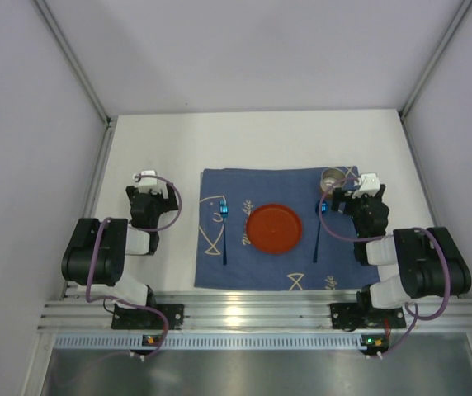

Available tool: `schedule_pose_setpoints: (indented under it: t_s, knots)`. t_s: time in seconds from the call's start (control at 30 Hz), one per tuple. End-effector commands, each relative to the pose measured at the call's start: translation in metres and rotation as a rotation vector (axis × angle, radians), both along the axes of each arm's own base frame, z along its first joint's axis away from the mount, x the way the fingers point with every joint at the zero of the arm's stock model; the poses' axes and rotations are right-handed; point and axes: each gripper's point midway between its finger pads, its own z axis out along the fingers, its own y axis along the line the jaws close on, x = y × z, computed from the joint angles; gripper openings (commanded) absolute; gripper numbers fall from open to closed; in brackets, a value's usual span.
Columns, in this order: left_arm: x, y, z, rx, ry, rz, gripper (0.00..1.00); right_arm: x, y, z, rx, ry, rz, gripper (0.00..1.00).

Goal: Set the dinner table for one person

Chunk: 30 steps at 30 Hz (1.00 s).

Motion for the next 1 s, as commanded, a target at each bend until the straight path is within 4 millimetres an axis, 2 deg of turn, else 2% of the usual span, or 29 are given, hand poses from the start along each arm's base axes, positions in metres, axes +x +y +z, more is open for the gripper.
schedule_pose_setpoints:
  t_s: [0.0,0.53,0.7,0.97]
  knots:
    - [0.007,-0.002,0.021,-0.013,-0.087,-0.01,0.99,0.013,0.002,0.034,0.002,-0.116,0.02,1.0]
    - [0.007,-0.002,0.021,-0.013,-0.087,-0.01,0.99,0.014,0.002,0.034,0.005,-0.114,0.018,1.0]
    - [0.007,-0.002,0.021,-0.014,-0.087,-0.011,0.99,0.019,-0.015,0.031,0.041,-0.087,-0.09,1.0]
    - [0.007,-0.002,0.021,-0.013,-0.089,-0.01,0.99,0.019,-0.015,0.03,0.041,-0.084,-0.09,1.0]
